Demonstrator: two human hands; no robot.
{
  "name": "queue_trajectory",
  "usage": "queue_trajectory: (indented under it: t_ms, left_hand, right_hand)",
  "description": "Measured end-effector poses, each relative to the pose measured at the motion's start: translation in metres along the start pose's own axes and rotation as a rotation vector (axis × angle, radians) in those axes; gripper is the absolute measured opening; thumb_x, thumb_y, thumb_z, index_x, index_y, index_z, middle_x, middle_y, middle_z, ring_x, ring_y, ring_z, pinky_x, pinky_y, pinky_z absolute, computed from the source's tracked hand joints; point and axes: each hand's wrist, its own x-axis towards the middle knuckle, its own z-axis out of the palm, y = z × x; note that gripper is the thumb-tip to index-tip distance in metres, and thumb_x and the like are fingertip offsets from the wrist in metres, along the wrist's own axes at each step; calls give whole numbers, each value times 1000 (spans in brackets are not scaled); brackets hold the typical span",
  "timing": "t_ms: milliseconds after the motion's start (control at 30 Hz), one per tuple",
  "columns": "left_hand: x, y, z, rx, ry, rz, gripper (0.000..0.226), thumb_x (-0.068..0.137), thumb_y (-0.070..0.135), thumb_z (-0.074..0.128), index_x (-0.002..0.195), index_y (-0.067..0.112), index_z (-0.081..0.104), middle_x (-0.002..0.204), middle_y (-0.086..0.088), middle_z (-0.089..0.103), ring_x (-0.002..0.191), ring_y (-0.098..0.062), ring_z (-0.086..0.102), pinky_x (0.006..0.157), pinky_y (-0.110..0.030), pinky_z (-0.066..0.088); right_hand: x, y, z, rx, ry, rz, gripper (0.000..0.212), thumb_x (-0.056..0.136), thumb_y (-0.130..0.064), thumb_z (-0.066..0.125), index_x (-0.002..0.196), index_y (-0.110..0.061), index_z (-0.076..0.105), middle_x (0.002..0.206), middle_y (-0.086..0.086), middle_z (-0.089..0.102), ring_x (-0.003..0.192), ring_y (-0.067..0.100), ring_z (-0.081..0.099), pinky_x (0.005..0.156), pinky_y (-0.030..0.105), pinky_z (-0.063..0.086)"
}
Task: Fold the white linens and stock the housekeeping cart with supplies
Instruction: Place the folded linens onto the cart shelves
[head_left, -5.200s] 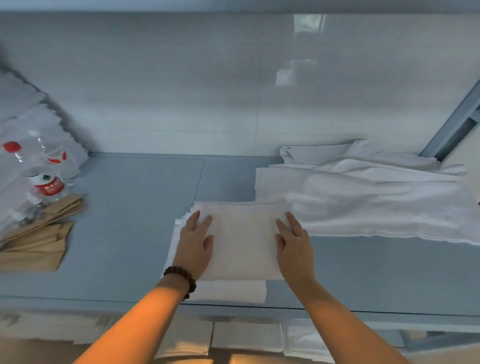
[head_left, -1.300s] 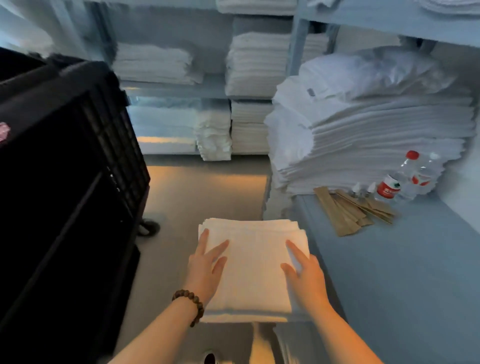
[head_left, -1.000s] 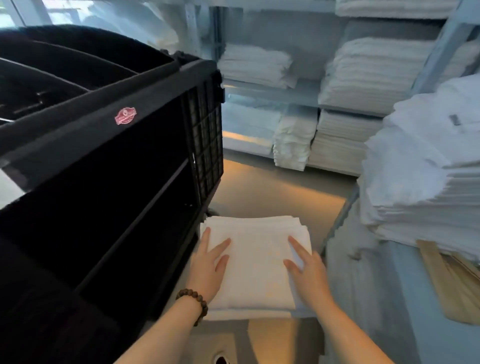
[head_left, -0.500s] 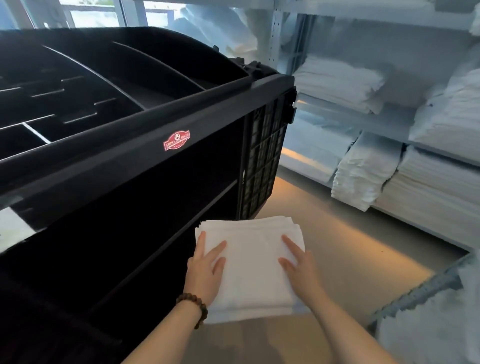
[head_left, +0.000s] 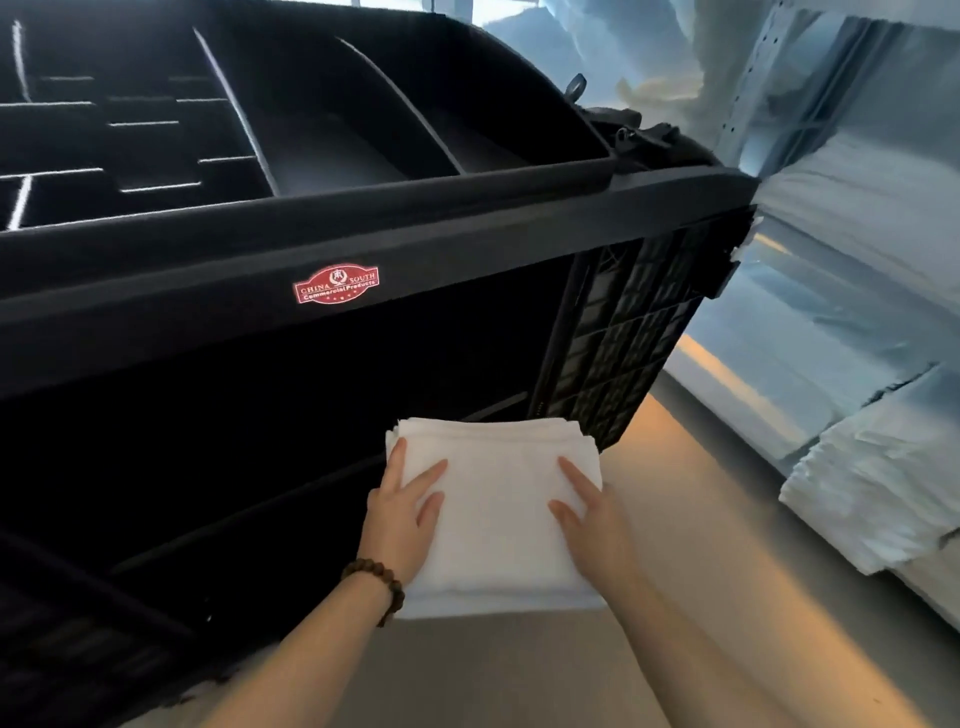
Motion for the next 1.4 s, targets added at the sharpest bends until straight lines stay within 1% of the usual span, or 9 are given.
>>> queue_trajectory:
  t_ms: [333, 567, 800, 967, 1067, 1167, 1233, 1300, 1400]
  left_hand:
    - [28, 33, 50, 34, 222, -224, 39, 97, 24, 53, 133, 39, 53, 159, 14, 3, 141, -31, 22, 114, -35, 24]
    - [86, 29, 35, 17, 354, -218, 41, 97, 19, 53, 135, 33, 52, 160, 9, 3, 144, -26, 17, 111, -23, 16]
    - [163, 11, 33, 44, 483, -129, 41, 96, 18, 55, 134, 33, 54, 161, 8, 6, 144, -21, 16, 110, -23, 22]
    - [199, -35, 55, 58, 406, -213, 40, 96, 20, 56, 133, 34, 55, 161, 6, 7, 145, -16, 17, 115, -26, 22]
    - [206, -56, 75, 109, 362, -278, 39, 96, 23, 56, 134, 33, 54, 160, 7, 8, 145, -18, 20, 116, -28, 22]
    - [210, -61, 85, 141, 362, -338, 40, 97, 27, 53, 136, 35, 52, 160, 8, 6, 143, -24, 24, 117, -36, 25]
    - [213, -57, 86, 203, 323, -414, 40, 99, 32, 48, 138, 39, 47, 161, 9, 2, 141, -30, 27, 115, -38, 27]
    - [214, -49, 87, 452, 260, -491, 41, 100, 36, 40, 141, 43, 40, 161, 8, -6, 141, -36, 19, 113, -45, 26]
    - [211, -32, 98, 729, 245, -354, 39, 101, 37, 34, 139, 38, 43, 161, 4, -9, 147, -32, -7, 119, -50, 4]
  right_hand:
    - [111, 22, -22, -63, -199, -243, 53, 96, -31, 55, 144, -39, 35, 123, 7, 42, 105, 24, 49, 94, 33, 40]
    - [186, -17, -1, -33, -191, -415, 54, 96, -29, 55, 145, -36, 35, 113, 7, 43, 88, 15, 44, 89, 26, 40]
    - [271, -38, 30, -23, -106, -537, 54, 96, -32, 55, 145, -39, 35, 122, 11, 45, 67, 2, 42, 80, 21, 38]
    - [307, -11, 74, -65, -206, -500, 54, 96, -33, 54, 146, -37, 33, 133, 15, 43, 85, 17, 49, 86, 21, 39]
    - [316, 12, 93, -73, -282, -446, 54, 97, -34, 52, 146, -37, 32, 133, 15, 42, 84, 14, 47, 88, 23, 41]
    - [324, 21, 100, -88, -311, -441, 52, 97, -38, 51, 146, -37, 33, 139, 15, 37, 107, 26, 53, 94, 26, 39]
    - [327, 18, 101, -155, -298, -445, 51, 96, -42, 50, 145, -38, 35, 151, 14, 22, 123, 32, 46, 101, 31, 40]
    - [326, 15, 101, -350, -206, -527, 49, 97, -44, 46, 145, -38, 35, 159, 9, 3, 135, 35, 30, 108, 39, 34]
    - [324, 13, 104, -595, -185, -742, 48, 102, -31, 36, 149, -32, 26, 161, -1, -8, 147, 30, -2, 116, 46, 19]
